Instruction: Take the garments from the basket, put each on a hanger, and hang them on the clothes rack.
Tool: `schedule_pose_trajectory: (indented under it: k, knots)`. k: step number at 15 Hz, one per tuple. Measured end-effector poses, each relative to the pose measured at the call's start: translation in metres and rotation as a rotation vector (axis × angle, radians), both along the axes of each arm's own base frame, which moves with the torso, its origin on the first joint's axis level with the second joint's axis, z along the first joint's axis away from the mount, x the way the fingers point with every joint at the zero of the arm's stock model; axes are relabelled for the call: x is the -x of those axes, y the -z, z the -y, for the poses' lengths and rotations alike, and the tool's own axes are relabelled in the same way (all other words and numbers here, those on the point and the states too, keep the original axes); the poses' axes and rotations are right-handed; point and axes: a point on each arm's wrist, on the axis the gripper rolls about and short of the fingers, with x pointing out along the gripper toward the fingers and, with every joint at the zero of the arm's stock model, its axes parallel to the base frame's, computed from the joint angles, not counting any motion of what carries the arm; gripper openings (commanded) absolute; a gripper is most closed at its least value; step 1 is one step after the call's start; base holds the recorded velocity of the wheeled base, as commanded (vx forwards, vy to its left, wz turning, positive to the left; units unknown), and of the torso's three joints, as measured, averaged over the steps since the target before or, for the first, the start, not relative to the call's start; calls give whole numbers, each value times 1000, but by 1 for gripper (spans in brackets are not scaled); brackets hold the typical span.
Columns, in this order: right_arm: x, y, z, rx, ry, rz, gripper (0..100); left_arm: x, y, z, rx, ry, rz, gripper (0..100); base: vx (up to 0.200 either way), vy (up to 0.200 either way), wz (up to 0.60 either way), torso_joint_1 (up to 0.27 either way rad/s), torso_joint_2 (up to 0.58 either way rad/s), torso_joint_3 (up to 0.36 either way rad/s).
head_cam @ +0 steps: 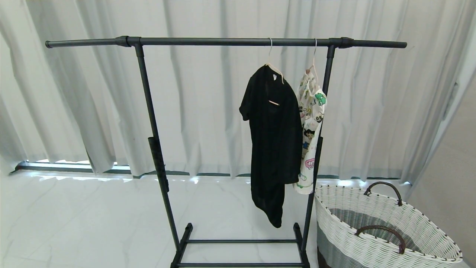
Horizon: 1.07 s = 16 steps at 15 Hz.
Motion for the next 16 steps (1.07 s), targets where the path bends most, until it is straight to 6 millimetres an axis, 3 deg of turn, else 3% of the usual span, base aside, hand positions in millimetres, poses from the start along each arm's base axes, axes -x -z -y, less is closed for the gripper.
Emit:
schedule_pose_trajectory:
  k: [2,6,10,16]
  knots:
    - [-1,0,-2,12,-113,-2,100,1,1,1,7,68,35,100,0,0,0,0,0,0]
    - [-3,2,-11,39,-507,-16,100,-5,1,8,74,514,113,100,0,0,0,0,0,0]
    - [-3,9,-12,-15,-537,-77,100,-7,4,17,162,917,114,100,0,0,0,0,0,0]
    - [-2,8,-12,-24,-538,-74,100,-7,7,18,194,946,87,100,0,0,0,0,0,0]
